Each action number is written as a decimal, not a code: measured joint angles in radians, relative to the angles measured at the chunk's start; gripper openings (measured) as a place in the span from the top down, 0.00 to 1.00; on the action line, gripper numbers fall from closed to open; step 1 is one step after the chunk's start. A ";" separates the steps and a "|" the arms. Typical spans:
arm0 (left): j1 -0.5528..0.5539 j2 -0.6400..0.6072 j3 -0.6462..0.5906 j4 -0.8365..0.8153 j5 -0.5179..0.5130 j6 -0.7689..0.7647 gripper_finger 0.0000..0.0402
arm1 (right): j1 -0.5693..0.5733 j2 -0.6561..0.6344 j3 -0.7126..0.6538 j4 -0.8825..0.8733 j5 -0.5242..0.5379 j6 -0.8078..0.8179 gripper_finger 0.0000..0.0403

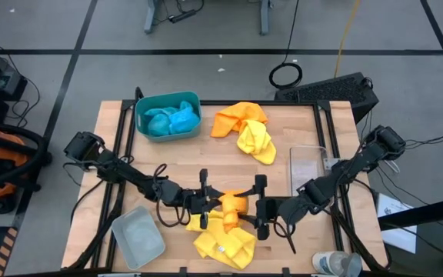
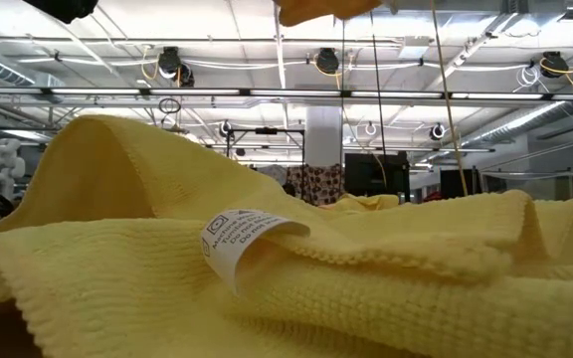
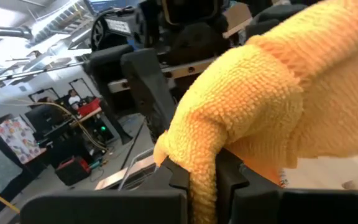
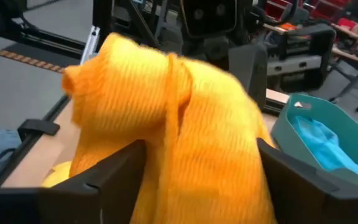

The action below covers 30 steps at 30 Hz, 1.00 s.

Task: Sort microfiber towel by color & place in baskets
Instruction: Put the bottom orange microfiber cloth into the transparent bin

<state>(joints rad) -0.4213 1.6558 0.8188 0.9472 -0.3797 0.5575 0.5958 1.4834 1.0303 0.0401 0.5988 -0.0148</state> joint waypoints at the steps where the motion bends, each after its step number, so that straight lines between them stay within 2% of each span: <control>1: -0.001 0.000 0.000 0.005 -0.008 0.000 0.94 | 0.008 0.000 -0.001 -0.005 0.015 0.000 0.29; 11: -0.004 -0.006 0.000 0.076 -0.045 -0.018 0.94 | 0.063 -0.003 -0.005 -0.025 0.171 -0.028 0.15; 15: -0.014 -0.007 0.001 0.153 -0.022 -0.049 0.94 | 0.070 0.005 -0.007 -0.017 0.152 -0.064 0.11; 21: -0.018 -0.010 0.004 0.154 -0.023 -0.052 0.94 | 0.066 0.005 -0.007 0.004 0.205 -0.056 0.10; 26: -0.018 -0.009 0.003 0.148 -0.026 -0.059 0.94 | 0.065 0.006 -0.007 0.005 0.208 -0.047 0.10; 30: -0.018 -0.008 0.003 0.147 -0.026 -0.132 0.94 | 0.065 0.006 -0.007 -0.002 0.207 -0.048 0.10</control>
<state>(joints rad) -0.4397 1.6474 0.8219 1.0946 -0.4061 0.4255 0.6611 1.4894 1.0238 0.0377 0.8061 -0.0627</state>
